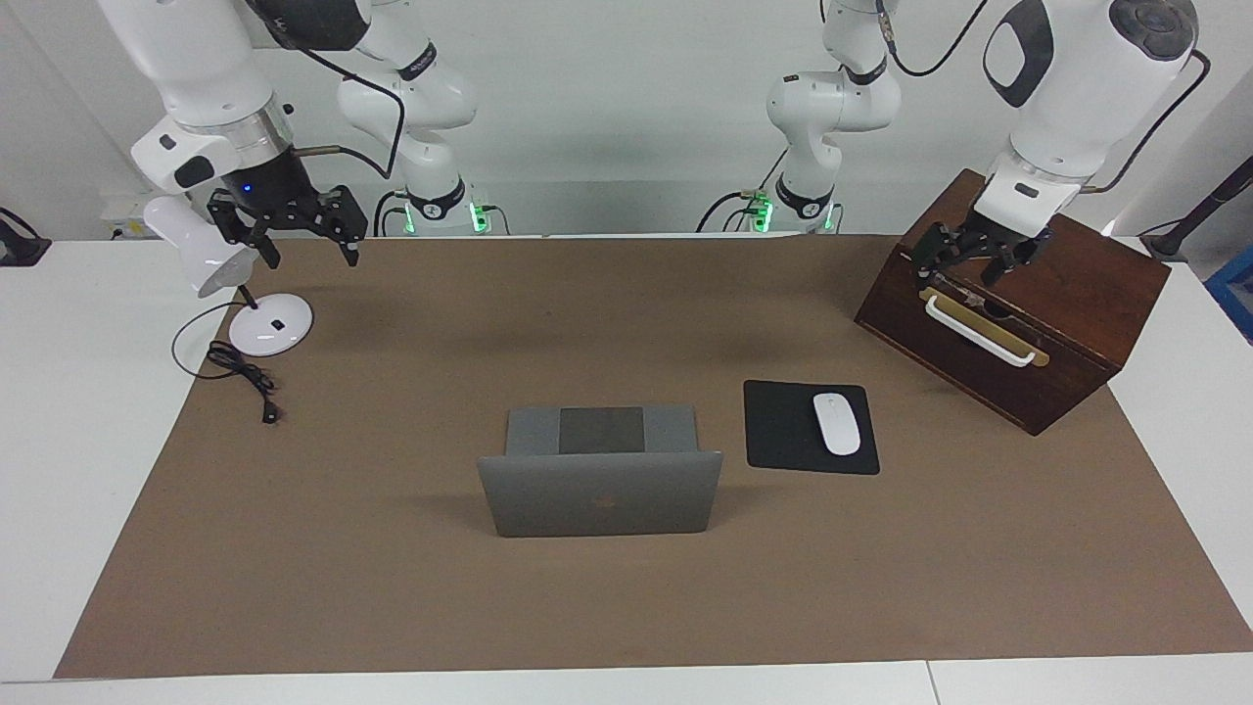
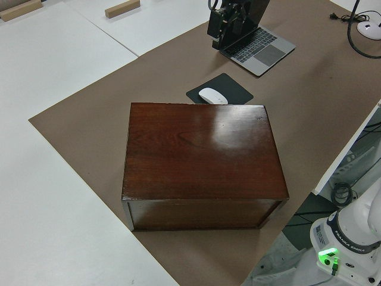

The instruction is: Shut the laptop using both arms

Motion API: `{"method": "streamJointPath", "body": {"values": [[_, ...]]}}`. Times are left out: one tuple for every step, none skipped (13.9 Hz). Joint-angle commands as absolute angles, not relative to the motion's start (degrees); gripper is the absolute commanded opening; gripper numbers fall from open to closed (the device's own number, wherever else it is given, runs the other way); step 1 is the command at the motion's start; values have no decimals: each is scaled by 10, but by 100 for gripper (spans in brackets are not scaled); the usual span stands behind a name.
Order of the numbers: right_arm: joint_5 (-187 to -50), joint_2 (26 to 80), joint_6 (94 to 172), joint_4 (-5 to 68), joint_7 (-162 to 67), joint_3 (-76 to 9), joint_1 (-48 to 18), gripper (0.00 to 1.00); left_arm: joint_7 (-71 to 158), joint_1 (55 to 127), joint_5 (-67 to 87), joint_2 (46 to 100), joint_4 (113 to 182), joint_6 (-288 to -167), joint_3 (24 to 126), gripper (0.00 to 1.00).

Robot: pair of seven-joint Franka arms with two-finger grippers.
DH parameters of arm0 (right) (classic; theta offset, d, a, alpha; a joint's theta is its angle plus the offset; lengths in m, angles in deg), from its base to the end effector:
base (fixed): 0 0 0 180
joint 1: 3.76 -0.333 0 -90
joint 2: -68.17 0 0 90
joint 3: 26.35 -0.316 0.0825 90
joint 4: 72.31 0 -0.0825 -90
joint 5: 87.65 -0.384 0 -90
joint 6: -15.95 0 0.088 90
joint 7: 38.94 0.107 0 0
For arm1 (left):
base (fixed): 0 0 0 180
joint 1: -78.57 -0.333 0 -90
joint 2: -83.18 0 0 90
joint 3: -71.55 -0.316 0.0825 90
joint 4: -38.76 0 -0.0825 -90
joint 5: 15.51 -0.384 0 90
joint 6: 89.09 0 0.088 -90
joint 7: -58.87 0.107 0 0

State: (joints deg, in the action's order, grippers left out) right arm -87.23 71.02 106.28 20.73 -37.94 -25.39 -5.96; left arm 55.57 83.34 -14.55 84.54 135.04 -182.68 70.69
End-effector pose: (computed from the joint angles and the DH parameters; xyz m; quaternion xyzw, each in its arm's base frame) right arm 0.5391 0.0107 0.6272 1.0000 0.0021 0.0013 0.0032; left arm 0.5487 -0.0391 0.5911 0.9999 -0.0047 -0.0121 0.0078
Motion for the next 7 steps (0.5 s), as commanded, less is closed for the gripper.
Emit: {"method": "streamJointPath", "body": {"values": [[-874, 712, 1054, 207, -390, -254, -54, 100, 553, 838, -140, 841, 1345, -1833, 703, 100], [-874, 712, 1054, 207, -390, -254, -53, 100, 552, 838, -140, 841, 1345, -1833, 704, 100], [-874, 712, 1054, 207, -390, -253, -53, 100, 547, 838, -140, 841, 1345, -1833, 704, 100], [-874, 712, 1056, 207, -390, -253, -53, 100, 541, 838, -140, 841, 1345, -1833, 706, 100], [-874, 712, 1056, 207, -390, -253, -53, 100, 540, 838, -140, 841, 1346, -1833, 706, 100], [-874, 711, 1056, 207, -390, -253, -53, 100, 540, 838, -140, 841, 1346, -1833, 706, 100], [-874, 711, 1057, 207, -390, -253, -53, 100, 540, 838, -140, 842, 1346, -1833, 706, 100]]}}
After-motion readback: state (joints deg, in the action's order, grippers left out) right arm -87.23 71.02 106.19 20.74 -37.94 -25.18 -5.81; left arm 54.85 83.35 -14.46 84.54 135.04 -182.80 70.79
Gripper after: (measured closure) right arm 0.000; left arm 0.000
